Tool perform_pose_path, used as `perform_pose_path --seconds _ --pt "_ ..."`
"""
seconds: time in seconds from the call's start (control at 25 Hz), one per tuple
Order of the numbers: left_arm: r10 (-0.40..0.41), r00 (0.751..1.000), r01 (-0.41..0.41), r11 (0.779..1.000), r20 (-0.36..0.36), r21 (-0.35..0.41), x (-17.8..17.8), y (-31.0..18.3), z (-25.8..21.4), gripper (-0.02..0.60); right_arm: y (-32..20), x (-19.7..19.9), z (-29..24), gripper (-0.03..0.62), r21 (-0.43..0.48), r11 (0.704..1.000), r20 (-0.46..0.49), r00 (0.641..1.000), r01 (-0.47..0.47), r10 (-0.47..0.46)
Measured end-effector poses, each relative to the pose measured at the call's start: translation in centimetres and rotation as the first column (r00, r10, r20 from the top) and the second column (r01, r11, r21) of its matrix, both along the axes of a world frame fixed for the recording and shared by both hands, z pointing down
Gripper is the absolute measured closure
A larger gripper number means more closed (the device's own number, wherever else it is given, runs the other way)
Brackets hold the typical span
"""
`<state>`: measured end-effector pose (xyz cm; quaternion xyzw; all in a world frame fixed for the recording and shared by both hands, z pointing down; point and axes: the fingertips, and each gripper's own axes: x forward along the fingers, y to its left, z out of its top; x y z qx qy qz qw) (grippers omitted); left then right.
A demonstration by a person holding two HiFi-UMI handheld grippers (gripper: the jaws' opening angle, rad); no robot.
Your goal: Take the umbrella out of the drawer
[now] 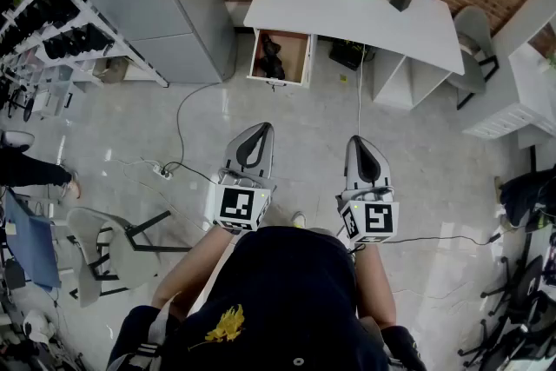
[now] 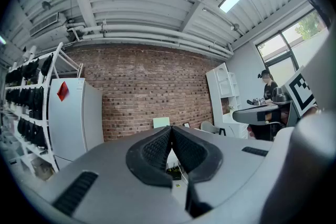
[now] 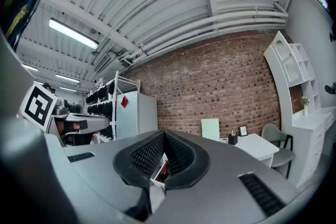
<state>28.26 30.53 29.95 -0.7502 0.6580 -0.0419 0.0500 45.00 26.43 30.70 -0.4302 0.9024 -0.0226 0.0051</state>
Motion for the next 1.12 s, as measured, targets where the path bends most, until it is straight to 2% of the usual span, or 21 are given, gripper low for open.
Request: perform_pose_path --seconds 0.2,0.52,0.88,1.12 --pt "-0.007 1.0 0.007 1.0 0.007 -0.022 -0.9 0.1 0.6 0.565 0.0 -0.3 0.4 0.572 -0.005 1.0 -0.012 1.0 0.003 -0.003" --pt "-0.06 0.998 0.06 0.996 0.01 -0.059 -4.4 -0.8 1.4 0.565 -1.1 -0.8 2.0 0.572 -0.061 0.998 -0.043 0.999 -0.026 0.023" --pt "-0.135 0.991 0.132 0.987 -0.024 -0.094 -12.1 -2.9 2.7 0.565 -4.2 -4.7 2.1 0.571 -0.083 0.995 -0.079 0.996 -0.048 0.042" --pt "-0.122 0.992 0.118 0.987 -0.031 -0.108 -18.8 -5.5 2.6 0.565 -7.4 -10.2 -0.3 0.571 -0.056 0.996 -0.113 0.992 -0.071 0.064"
